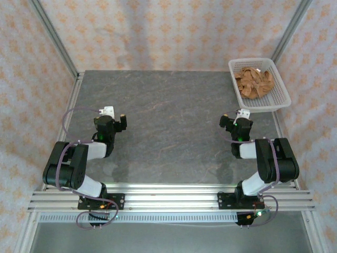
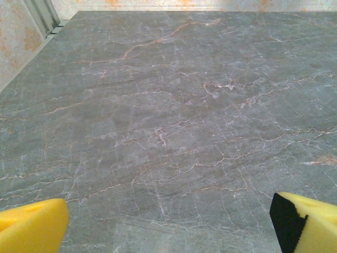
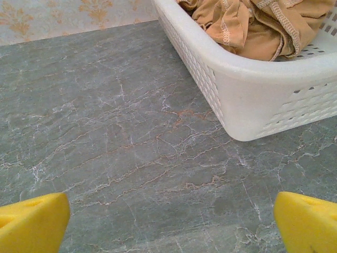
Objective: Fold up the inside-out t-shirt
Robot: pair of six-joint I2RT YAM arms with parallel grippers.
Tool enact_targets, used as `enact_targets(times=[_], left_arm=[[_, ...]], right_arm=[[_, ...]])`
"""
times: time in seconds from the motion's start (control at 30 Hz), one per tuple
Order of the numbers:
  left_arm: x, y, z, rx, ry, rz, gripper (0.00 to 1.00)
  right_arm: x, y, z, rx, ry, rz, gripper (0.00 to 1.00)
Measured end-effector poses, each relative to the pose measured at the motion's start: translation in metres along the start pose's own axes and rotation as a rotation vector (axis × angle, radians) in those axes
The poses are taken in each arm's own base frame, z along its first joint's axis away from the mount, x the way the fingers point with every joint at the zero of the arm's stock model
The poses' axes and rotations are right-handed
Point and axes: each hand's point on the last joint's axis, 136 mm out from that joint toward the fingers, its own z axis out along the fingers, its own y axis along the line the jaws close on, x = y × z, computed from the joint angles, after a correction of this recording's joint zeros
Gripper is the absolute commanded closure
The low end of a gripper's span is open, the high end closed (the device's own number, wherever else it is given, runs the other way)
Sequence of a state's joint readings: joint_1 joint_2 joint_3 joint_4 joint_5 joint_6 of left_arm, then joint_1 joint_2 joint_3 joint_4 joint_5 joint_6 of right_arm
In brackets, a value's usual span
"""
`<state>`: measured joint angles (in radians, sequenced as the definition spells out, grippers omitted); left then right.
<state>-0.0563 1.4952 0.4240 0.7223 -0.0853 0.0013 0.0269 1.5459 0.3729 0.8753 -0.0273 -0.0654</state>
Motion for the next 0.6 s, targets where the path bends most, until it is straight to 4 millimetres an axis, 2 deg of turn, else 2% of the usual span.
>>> enact_targets(times=[0.27,0.4,0.47,0.57,0.6], left_arm=[[0.000,0.000,0.000,0.000,0.000,0.000,0.00],[0.000,-0.005,-0.004,0.010,0.038,0.037,0.00],[-0.012,-0.011,-0.012,0.011,0.069,0.043,0.00],[-0.059,-0.019,-0.029,0.013,0.026,0.004,0.00],[-0.073,-0.020,-0.038,0.019,-0.003,-0.020,0.00]], right_arm=[[0.000,0.000,0.000,0.000,0.000,0.000,0.01],[-0.002,-0.007,-0.001,0.042,-0.012,0.007,0.01],[-0.009,-0.012,-0.009,0.091,-0.032,0.011,0.01],[-0.033,-0.016,-0.029,0.164,-0.067,0.042,0.01],[-0.048,-0.017,-0.036,0.184,-0.084,0.063,0.01]])
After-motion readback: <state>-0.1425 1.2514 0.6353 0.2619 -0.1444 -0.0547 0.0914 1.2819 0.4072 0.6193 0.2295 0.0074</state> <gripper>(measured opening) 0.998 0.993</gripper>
